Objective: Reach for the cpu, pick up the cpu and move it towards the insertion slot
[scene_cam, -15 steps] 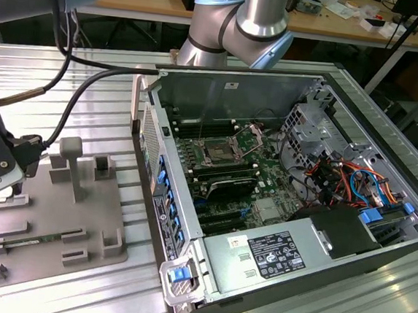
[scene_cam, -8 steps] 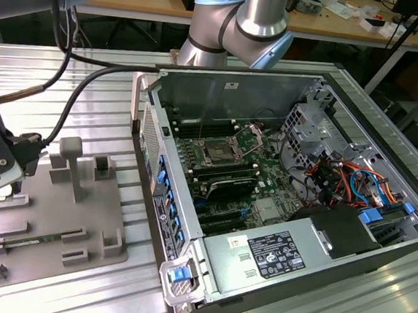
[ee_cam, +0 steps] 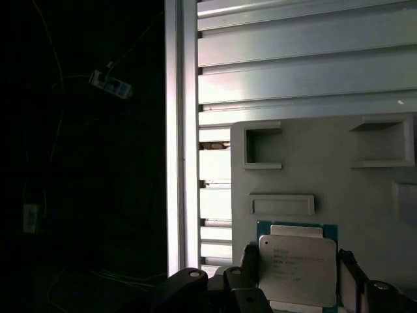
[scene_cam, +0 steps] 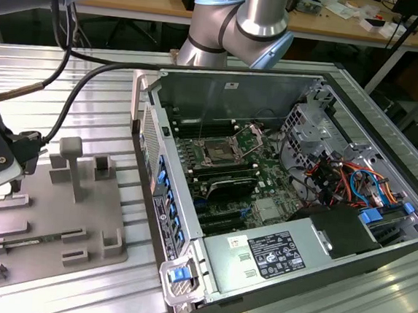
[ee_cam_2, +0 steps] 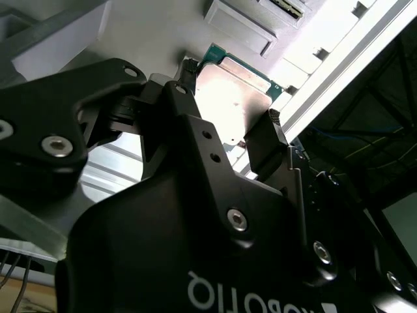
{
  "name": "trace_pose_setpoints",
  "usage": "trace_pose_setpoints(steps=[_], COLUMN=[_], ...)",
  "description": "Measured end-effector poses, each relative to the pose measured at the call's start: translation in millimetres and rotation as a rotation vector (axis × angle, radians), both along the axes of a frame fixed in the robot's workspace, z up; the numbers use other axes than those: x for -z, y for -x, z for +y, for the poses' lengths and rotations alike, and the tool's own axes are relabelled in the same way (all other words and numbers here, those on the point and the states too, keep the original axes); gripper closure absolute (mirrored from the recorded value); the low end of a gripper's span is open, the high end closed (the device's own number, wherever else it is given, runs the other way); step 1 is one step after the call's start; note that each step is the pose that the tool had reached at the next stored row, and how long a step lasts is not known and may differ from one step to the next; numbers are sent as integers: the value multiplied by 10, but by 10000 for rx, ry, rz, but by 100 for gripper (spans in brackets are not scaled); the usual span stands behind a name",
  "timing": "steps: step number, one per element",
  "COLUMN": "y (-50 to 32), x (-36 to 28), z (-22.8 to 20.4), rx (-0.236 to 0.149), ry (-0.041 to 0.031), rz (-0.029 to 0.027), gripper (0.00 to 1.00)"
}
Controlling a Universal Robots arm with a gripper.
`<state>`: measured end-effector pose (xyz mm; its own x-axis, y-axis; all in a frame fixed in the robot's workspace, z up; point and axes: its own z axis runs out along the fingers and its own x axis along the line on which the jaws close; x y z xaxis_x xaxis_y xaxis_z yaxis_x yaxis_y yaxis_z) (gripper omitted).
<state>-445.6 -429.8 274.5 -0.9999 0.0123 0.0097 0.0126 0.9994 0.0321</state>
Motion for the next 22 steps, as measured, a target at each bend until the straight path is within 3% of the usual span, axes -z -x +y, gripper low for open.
trace_pose_setpoints(steps=[22], y=[-1], x=[-95], z=[0], rx=[0], ry=[1], rz=[1], gripper=[45])
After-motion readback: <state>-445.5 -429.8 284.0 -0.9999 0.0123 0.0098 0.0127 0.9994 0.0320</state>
